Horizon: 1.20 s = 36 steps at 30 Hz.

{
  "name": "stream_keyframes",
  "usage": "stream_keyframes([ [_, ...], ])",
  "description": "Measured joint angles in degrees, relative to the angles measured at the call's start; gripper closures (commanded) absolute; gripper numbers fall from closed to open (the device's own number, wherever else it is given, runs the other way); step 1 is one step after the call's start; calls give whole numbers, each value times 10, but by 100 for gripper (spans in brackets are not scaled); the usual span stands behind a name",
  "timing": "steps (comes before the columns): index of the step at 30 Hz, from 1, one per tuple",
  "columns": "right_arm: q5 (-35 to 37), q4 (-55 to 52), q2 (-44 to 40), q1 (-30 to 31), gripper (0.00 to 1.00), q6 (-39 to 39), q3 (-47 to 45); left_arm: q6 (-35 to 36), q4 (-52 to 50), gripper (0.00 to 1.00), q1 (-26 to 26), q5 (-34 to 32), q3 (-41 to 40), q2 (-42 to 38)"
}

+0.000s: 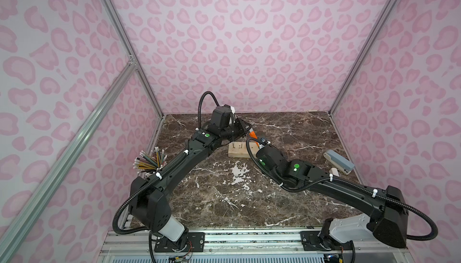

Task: Use a claw hammer to pull out a nail
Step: Pick up the hammer at the center of the board.

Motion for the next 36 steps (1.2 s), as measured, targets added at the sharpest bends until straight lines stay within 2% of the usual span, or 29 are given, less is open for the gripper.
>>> stream_keyframes([
  [6,21,-15,10,9,98,-26,4,-14,-3,97,-1,-5,1,-1],
  [8,23,-13,9,9,100,-26,4,-14,-3,94,-1,-4,1,-3],
  [14,11,-10,-8,9,100,-26,2,-14,-1,53,5,14,1,-12],
  [17,11,-10,-24,5,100,-10,-10,-13,13,42,15,21,1,-21],
  [20,-1,-14,-40,2,100,-2,-31,-5,27,38,24,32,2,-26],
  [25,-55,6,-74,-21,100,5,-58,15,46,38,34,50,9,-40],
  [30,-130,30,-116,-92,100,37,-79,30,64,38,48,53,-10,-61],
  [36,-283,69,-175,-204,100,92,-111,57,108,34,53,64,-97,-102],
])
